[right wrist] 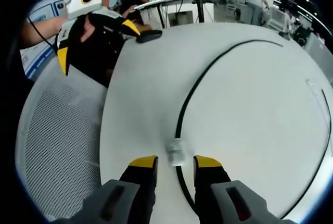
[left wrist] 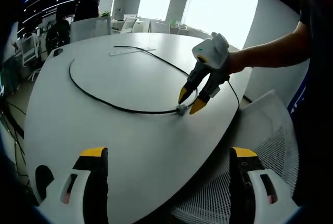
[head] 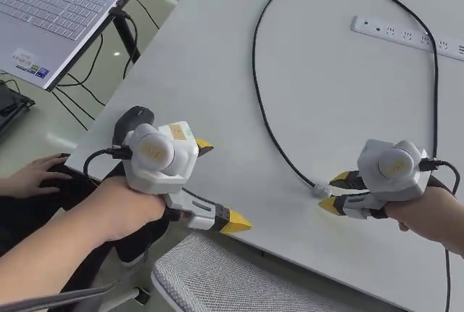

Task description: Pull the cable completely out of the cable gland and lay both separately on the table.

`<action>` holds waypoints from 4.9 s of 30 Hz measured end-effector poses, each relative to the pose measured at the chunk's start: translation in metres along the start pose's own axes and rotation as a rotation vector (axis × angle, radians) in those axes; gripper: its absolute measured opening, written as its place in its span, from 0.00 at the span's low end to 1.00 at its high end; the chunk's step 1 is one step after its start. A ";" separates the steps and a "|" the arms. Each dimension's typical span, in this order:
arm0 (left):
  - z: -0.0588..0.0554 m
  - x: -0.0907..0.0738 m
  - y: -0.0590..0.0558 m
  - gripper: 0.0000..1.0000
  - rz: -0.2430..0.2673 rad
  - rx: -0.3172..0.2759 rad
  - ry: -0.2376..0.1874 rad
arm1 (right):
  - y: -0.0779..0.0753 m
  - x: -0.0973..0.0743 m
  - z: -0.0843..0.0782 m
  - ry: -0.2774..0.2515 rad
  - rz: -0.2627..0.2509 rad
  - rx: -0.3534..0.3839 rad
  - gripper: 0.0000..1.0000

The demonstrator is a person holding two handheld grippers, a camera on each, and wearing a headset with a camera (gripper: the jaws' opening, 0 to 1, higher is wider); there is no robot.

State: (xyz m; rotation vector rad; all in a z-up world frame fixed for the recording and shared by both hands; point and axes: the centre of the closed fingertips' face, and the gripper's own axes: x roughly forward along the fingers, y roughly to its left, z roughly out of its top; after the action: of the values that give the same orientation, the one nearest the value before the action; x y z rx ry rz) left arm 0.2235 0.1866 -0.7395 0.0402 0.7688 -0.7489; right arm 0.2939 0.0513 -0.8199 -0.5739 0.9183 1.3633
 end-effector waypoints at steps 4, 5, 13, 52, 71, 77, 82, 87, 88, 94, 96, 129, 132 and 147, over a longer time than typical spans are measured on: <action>-0.004 -0.002 -0.002 0.97 -0.003 0.000 0.005 | 0.002 0.001 0.000 0.005 0.001 -0.014 0.19; -0.004 -0.002 -0.002 0.96 -0.002 -0.001 0.004 | 0.002 0.001 0.000 0.005 0.000 -0.016 0.18; -0.004 -0.004 -0.006 0.94 -0.004 0.001 -0.003 | 0.005 0.003 0.000 0.019 -0.007 -0.031 0.14; 0.020 0.009 -0.046 0.92 -0.056 0.036 -0.059 | 0.033 -0.057 0.027 -0.053 0.006 0.009 0.07; 0.068 0.025 -0.090 0.88 -0.155 0.125 -0.100 | 0.072 -0.089 0.025 -0.046 0.066 -0.023 0.07; 0.077 0.034 -0.100 0.86 -0.189 0.151 -0.097 | 0.079 -0.101 0.030 -0.057 0.081 -0.049 0.07; 0.082 0.043 -0.111 0.82 -0.236 0.162 -0.104 | 0.085 -0.112 0.036 -0.082 0.089 -0.090 0.07; 0.084 0.048 -0.123 0.76 -0.276 0.195 -0.089 | 0.089 -0.118 0.040 -0.097 0.084 -0.136 0.07; 0.085 0.048 -0.123 0.76 -0.281 0.190 -0.091 | 0.090 -0.120 0.041 -0.102 0.086 -0.142 0.07; 0.090 0.050 -0.128 0.68 -0.323 0.162 -0.105 | 0.095 -0.124 0.042 -0.104 0.089 -0.193 0.07; 0.090 0.051 -0.129 0.64 -0.336 0.155 -0.106 | 0.096 -0.125 0.042 -0.106 0.089 -0.201 0.07; 0.097 0.048 -0.151 0.24 -0.471 0.113 -0.146 | 0.101 -0.134 0.038 -0.142 0.058 -0.321 0.07; 0.099 0.049 -0.150 0.21 -0.466 0.113 -0.152 | 0.100 -0.135 0.039 -0.151 0.058 -0.320 0.07; 0.101 0.053 -0.147 0.16 -0.456 0.152 -0.139 | 0.099 -0.137 0.038 -0.178 0.047 -0.367 0.08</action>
State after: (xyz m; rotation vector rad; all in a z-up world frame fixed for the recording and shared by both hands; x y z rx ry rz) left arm 0.2183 0.0160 -0.6662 -0.0518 0.5917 -1.2304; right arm 0.2121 0.0201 -0.6710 -0.6976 0.5423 1.6117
